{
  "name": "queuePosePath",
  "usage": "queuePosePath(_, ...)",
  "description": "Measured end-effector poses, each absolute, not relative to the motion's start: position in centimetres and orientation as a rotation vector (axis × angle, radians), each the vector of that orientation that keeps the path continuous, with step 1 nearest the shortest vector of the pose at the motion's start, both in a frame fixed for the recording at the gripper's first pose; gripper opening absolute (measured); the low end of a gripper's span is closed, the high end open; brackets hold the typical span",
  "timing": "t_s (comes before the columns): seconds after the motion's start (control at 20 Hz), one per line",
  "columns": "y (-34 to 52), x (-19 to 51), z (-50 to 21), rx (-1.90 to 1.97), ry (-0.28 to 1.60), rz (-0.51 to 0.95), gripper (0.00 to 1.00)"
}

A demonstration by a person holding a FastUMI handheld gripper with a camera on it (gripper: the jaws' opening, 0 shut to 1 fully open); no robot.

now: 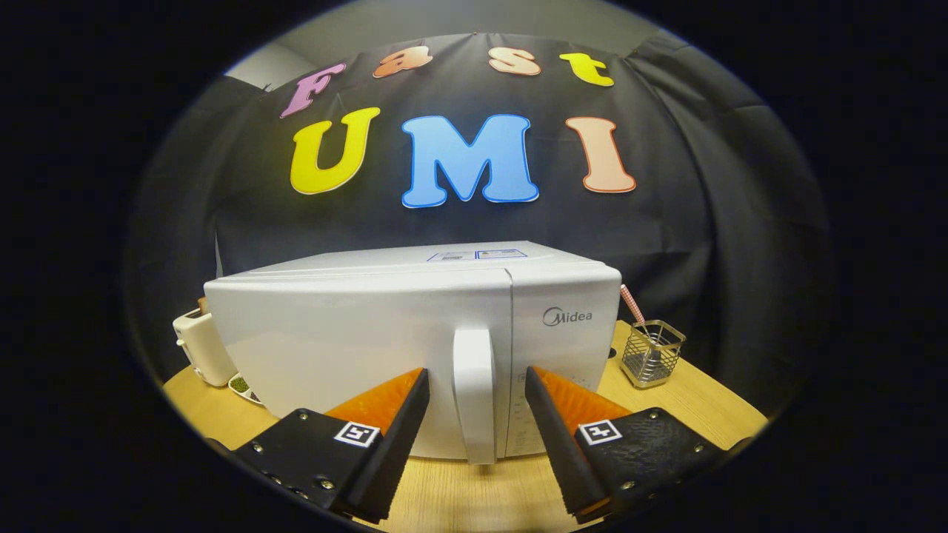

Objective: Open the microwave, put the food inside, and close the microwave door.

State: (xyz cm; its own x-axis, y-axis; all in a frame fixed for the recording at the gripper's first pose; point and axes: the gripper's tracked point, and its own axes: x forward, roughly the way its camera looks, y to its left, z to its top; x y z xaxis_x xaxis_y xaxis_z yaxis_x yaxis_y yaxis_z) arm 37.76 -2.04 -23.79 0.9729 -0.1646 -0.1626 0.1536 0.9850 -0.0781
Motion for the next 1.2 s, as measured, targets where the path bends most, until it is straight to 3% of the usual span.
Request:
queuePosePath(0.05, -1.5, 37.7, -23.6, -0.064, 0.165, -0.157, 0.8)
queuePosePath(0.1, -1.6, 37.8, -23.8, -0.076, 0.159, -0.156, 0.67)
queuePosePath(0.15, -1.5, 37.7, -23.6, -0.094, 0.155, -0.159, 0.65)
queuePosePath(0.2, -1.6, 37.9, -23.7, -0.117, 0.149, -0.166, 0.54)
queuePosePath(0.25, -2.8, 37.8, -23.6, -0.138, 0.142, -0.21, 0.54)
queuePosePath(0.3, -2.9, 38.3, -23.6, -0.111, 0.135, -0.202, 0.32)
queuePosePath(0.4, -2.4, 37.8, -23.6, -0.076, 0.15, -0.198, 0.28)
queuePosePath(0.55, -2.5, 37.8, -23.7, -0.05, 0.171, -0.204, 0.15)
queuePosePath(0.65, -2.4, 37.7, -23.7, -0.025, 0.187, -0.21, 0.11)
queuePosePath(0.9, -2.2, 37.1, -23.8, -0.032, 0.216, -0.213, 0.11)
queuePosePath(1.2, 0.3, 31.3, -24.1, -0.049, 0.214, -0.189, 0.11)
